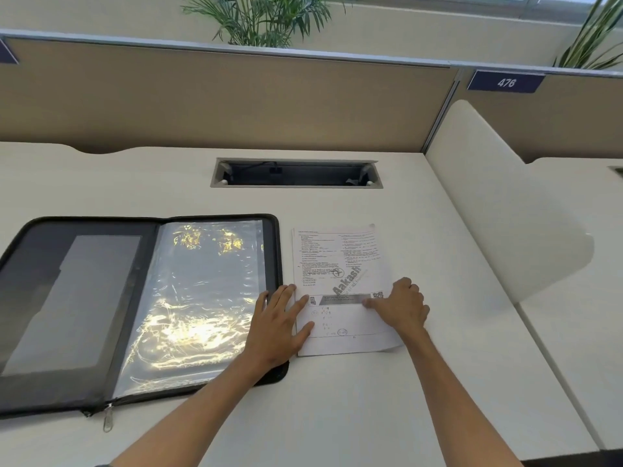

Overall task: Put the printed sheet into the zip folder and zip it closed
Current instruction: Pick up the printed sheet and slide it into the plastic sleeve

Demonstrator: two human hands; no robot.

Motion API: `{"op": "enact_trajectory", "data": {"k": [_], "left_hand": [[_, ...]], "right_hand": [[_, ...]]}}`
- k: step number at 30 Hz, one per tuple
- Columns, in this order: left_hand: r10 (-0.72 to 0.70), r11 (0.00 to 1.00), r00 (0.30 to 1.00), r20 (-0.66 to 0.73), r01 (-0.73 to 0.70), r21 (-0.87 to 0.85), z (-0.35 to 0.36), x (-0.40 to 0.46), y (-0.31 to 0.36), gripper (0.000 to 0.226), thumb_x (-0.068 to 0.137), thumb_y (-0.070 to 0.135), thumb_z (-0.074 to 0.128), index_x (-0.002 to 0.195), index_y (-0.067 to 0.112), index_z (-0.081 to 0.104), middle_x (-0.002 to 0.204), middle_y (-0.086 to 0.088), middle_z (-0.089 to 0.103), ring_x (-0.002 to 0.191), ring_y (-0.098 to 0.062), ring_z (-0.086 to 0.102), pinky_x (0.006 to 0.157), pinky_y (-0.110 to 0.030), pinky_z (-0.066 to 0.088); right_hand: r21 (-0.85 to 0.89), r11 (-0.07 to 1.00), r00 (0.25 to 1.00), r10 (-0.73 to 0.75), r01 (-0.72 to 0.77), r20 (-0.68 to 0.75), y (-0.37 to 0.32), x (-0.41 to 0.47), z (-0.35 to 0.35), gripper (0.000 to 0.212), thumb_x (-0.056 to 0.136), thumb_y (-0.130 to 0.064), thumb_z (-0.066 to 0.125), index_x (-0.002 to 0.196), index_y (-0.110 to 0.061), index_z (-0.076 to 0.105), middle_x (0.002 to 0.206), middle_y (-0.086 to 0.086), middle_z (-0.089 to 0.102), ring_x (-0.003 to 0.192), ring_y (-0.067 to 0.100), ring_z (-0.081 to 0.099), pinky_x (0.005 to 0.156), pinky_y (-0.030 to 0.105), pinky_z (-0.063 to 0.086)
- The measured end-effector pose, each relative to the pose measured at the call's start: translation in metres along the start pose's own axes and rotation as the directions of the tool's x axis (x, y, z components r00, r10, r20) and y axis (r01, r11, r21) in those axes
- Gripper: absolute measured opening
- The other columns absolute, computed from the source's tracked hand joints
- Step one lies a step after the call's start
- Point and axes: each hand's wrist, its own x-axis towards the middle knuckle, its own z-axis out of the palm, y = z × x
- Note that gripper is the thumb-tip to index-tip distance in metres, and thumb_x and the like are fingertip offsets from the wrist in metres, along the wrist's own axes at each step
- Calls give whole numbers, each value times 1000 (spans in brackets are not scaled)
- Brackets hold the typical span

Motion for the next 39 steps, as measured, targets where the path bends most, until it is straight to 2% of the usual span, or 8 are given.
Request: {"op": "enact_trajectory", "data": {"k": [4,8,12,20,23,27,29,39], "left_hand": [[0,1000,1000,7,0,-3,0,1,-1,59,91,58,38,139,26,50,149,-7,43,140,-22,36,116,-48,20],[5,1000,1000,7,-5,-8,1,0,-2,59,91,58,39,138,25,51,149,-7,43,140,-22,36,116,-48,20],[4,1000,1000,15,-3,-13,2,1,-2,59,91,57,40,139,25,50,150,-6,42,141,-21,35,117,-47,17],[-133,973,991,-33,124,-193,-15,18,5,67,87,59,43,140,18,43,143,-1,46,136,-19,37,115,-40,24],[-353,806,935,31,321,-497,-34,41,12,70,88,54,54,143,14,38,144,-2,47,131,-21,44,111,-42,35],[-398,148,827,397,485,-862,-65,76,11,33,91,32,61,121,19,61,115,-1,72,95,-18,71,76,-35,59],[-348,-30,820,454,474,-880,-77,85,7,24,93,20,59,115,15,66,94,1,77,80,-19,74,59,-30,58],[-328,97,883,334,384,-918,-116,94,-31,19,96,14,54,111,18,65,95,0,77,78,-22,74,59,-32,59]], "right_hand": [[283,959,997,-5,-18,82,0,6,-4,80,71,-41,80,126,-5,35,125,15,56,112,36,57,84,37,46],[452,887,988,22,-90,152,2,18,-13,58,85,-28,67,134,-6,45,133,15,55,120,34,53,97,39,43],[510,860,985,-75,-14,153,9,24,-20,25,81,-4,60,104,0,68,111,21,68,105,39,62,94,48,50],[765,643,980,-171,32,103,15,14,-28,24,86,1,60,104,-11,70,98,10,74,76,19,70,72,29,55],[828,560,982,-168,23,86,13,9,-32,25,88,0,59,109,-10,67,102,13,73,85,28,70,83,40,56],[895,445,975,-212,32,70,3,1,-40,25,88,-1,61,109,-13,67,97,7,75,78,23,71,71,32,58],[919,394,971,-231,32,66,-5,-1,-43,24,88,-1,62,108,-13,67,95,7,76,76,22,71,65,28,58],[878,472,908,-396,75,136,-51,13,-62,22,85,-6,62,105,-14,65,87,3,77,66,19,71,55,23,54]]}}
